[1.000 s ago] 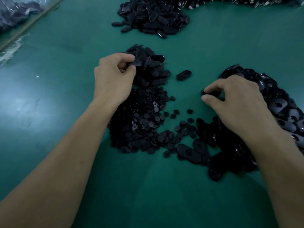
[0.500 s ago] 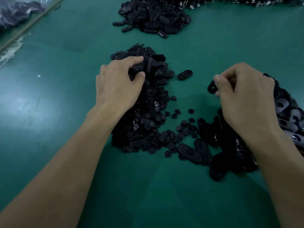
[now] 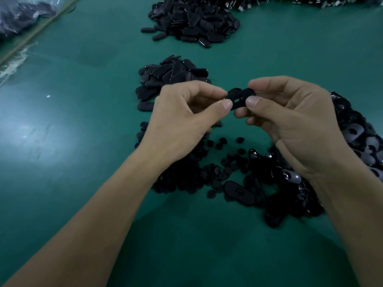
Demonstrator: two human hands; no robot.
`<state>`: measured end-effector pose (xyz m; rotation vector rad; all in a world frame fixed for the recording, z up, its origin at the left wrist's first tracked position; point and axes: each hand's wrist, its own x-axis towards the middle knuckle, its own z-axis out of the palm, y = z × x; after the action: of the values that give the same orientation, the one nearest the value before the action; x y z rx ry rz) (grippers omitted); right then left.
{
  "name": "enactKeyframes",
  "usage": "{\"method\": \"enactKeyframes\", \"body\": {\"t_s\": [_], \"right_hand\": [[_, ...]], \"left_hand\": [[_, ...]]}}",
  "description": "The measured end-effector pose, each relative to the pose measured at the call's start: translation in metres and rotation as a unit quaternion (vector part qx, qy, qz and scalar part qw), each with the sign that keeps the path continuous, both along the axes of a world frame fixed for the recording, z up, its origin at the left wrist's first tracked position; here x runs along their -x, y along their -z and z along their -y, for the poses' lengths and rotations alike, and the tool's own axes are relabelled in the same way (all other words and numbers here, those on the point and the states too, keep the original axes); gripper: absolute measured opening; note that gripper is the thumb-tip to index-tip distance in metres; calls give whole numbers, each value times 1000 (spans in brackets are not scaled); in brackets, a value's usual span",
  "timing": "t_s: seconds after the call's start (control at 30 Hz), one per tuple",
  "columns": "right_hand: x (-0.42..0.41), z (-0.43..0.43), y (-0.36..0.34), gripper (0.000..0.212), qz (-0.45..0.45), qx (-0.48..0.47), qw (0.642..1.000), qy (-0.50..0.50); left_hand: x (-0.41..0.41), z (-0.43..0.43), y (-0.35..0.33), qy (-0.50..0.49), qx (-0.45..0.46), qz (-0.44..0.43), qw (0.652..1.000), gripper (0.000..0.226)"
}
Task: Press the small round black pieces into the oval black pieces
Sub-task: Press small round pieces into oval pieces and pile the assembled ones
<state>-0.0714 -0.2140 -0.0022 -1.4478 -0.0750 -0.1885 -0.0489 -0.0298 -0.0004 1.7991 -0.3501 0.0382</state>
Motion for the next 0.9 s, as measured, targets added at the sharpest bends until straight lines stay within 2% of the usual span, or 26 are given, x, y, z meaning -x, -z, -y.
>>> {"method": "enactKeyframes", "body": {"t_s": [0.17,0.3,0.4,0.5,0.57,0.63,0.9], "right_hand": [[3,-7,-2,15,4,2,1000,-14],[5,-9,-2,15,11,71,997,11],[8,-11,2,14,23,232,971,59],[10,-10,6,17,34,424,902,78],[11,-8,6,12,15,498,865,59],[11,-4,3,4,-18,514,857,47],[9,6,-4,18,-77,528,846,5]], "left_hand": [[-1,1,3,15,60,-25,998,12],[-2,2,2,8,84,-35,996,13],[-3,1,1,-16,89,-35,995,10],[-4,-1,-1,-59,97,-32,993,12],[-5,-2,-1,-78,94,-35,992,14],[-5,-2,-2,-84,94,-39,991,15],[-5,-4,-1,-70,114,-57,989,6]]}}
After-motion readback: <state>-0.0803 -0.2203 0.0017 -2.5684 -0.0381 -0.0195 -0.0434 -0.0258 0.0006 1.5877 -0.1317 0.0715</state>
